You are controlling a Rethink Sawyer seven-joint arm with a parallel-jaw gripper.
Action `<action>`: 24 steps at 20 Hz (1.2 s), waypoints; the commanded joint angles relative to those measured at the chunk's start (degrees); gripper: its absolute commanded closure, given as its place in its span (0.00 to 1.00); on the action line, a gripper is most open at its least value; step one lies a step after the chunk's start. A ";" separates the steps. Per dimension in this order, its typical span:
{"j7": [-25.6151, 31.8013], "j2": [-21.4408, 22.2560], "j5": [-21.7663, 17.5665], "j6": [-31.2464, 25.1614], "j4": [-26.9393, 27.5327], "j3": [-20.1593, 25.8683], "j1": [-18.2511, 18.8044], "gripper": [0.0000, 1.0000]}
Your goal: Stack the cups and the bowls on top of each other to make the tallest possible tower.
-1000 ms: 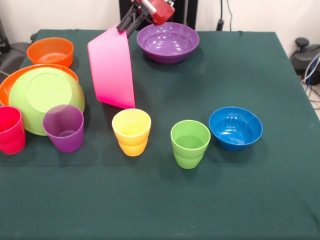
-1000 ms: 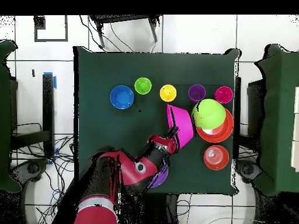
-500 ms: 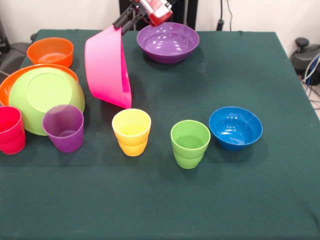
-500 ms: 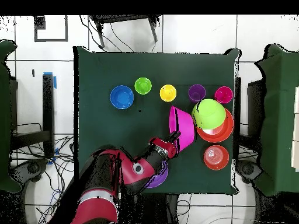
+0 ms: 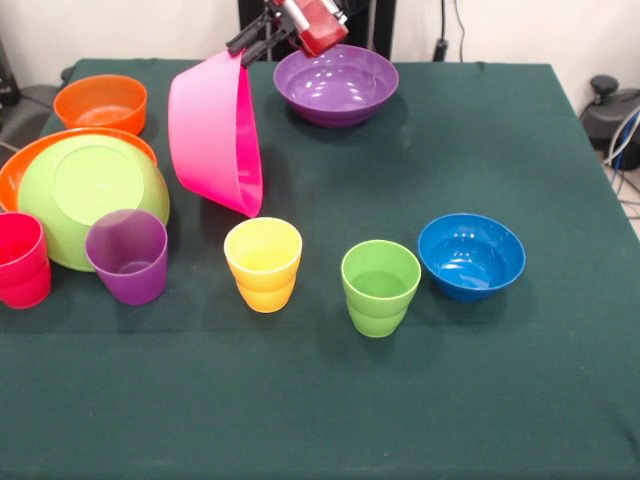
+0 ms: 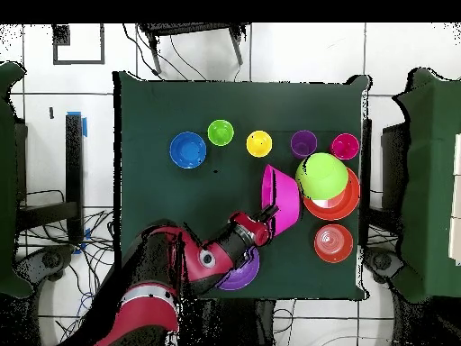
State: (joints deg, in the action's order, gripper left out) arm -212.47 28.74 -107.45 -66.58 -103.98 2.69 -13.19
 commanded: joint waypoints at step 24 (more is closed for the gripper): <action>5.57 -6.46 16.12 9.64 6.84 11.71 -0.60 1.00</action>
State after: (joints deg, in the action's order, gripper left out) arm -212.47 26.03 -95.34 -72.94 -100.59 2.73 -14.94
